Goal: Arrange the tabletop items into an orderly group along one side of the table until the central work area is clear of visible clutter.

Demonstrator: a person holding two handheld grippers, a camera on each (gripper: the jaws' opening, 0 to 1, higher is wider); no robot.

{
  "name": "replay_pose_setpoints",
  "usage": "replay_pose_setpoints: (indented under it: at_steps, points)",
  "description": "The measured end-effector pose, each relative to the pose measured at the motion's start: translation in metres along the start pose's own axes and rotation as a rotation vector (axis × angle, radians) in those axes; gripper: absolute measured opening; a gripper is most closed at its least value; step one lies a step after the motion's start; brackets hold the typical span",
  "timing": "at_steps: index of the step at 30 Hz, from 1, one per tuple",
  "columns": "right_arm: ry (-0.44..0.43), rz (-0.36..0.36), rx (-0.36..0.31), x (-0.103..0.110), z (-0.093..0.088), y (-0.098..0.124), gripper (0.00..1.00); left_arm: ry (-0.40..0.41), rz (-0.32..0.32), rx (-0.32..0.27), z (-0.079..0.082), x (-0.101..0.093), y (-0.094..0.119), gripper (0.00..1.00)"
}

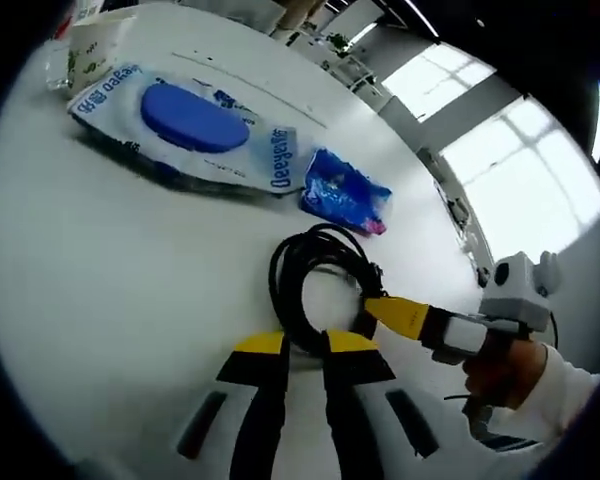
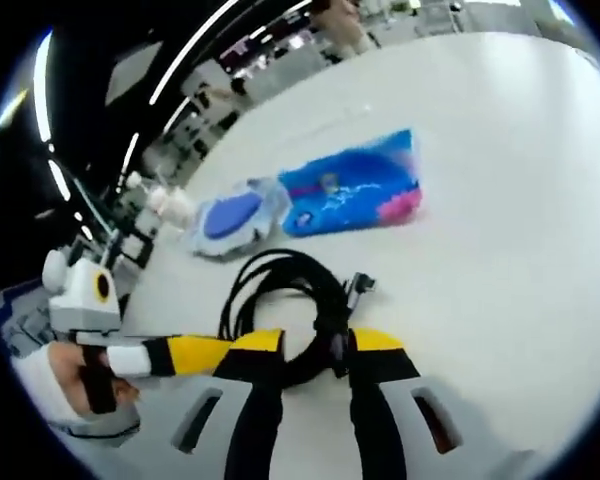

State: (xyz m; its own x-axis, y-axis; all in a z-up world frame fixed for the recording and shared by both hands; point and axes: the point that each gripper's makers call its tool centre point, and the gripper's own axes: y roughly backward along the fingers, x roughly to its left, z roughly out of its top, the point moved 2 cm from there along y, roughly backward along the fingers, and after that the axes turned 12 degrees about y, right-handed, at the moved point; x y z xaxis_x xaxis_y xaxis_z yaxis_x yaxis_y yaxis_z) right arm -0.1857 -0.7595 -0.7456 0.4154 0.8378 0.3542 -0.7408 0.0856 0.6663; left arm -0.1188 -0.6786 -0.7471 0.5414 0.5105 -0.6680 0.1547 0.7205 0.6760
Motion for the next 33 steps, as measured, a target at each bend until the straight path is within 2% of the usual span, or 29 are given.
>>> replay_pose_setpoints:
  at_steps: [2,4,7,8,9,11,12,13,15,19,22,23,24,26,30,33]
  points:
    - [0.079,-0.005,-0.019,0.001,0.008,0.007,0.34,-0.076,0.001,-0.012,0.004,-0.001,0.006,0.21]
    - [0.113,-0.003,-0.032,0.003,0.013,0.015,0.36,-0.134,-0.004,-0.025,0.007,-0.004,0.013,0.25]
    - [0.148,0.003,-0.052,0.007,0.018,0.027,0.43,-0.243,0.029,-0.022,0.011,-0.001,0.026,0.45]
    - [0.156,0.002,-0.050,0.007,0.017,0.031,0.46,-0.269,0.061,-0.029,0.014,0.003,0.029,0.59]
    - [0.159,0.002,-0.046,0.007,0.016,0.034,0.51,-0.293,0.099,-0.047,0.017,0.008,0.033,0.69]
    - [0.136,0.052,-0.049,0.016,0.015,0.043,0.65,-0.369,0.094,-0.081,0.022,0.009,0.041,0.79]
    - [0.122,0.074,-0.061,0.021,0.016,0.048,0.80,-0.394,0.112,-0.115,0.027,0.011,0.048,0.81]
    - [0.127,0.070,-0.068,0.021,0.016,0.053,0.90,-0.417,0.125,-0.123,0.028,0.014,0.054,0.86]
    - [0.166,0.079,-0.087,0.025,0.016,0.064,0.98,-0.428,0.129,-0.120,0.027,0.016,0.061,0.99]
    - [0.229,0.078,-0.083,0.028,0.011,0.086,0.99,-0.444,0.159,-0.186,0.036,0.028,0.083,1.00]
    - [0.269,0.043,-0.072,0.023,0.005,0.098,0.97,-0.393,0.163,-0.217,0.043,0.045,0.104,1.00]
    - [0.274,0.037,-0.073,0.022,0.002,0.102,0.97,-0.394,0.155,-0.218,0.044,0.049,0.109,1.00]
    - [0.269,0.040,-0.077,0.021,0.000,0.104,0.98,-0.412,0.087,-0.237,0.046,0.048,0.115,1.00]
    - [0.241,0.056,-0.097,0.021,-0.002,0.107,1.00,-0.414,0.130,-0.257,0.051,0.068,0.132,1.00]
    - [0.232,0.026,-0.066,0.017,-0.015,0.111,1.00,-0.410,0.235,-0.251,0.057,0.110,0.169,1.00]
    - [0.238,0.012,-0.062,0.017,-0.019,0.112,1.00,-0.397,0.256,-0.244,0.058,0.125,0.189,1.00]
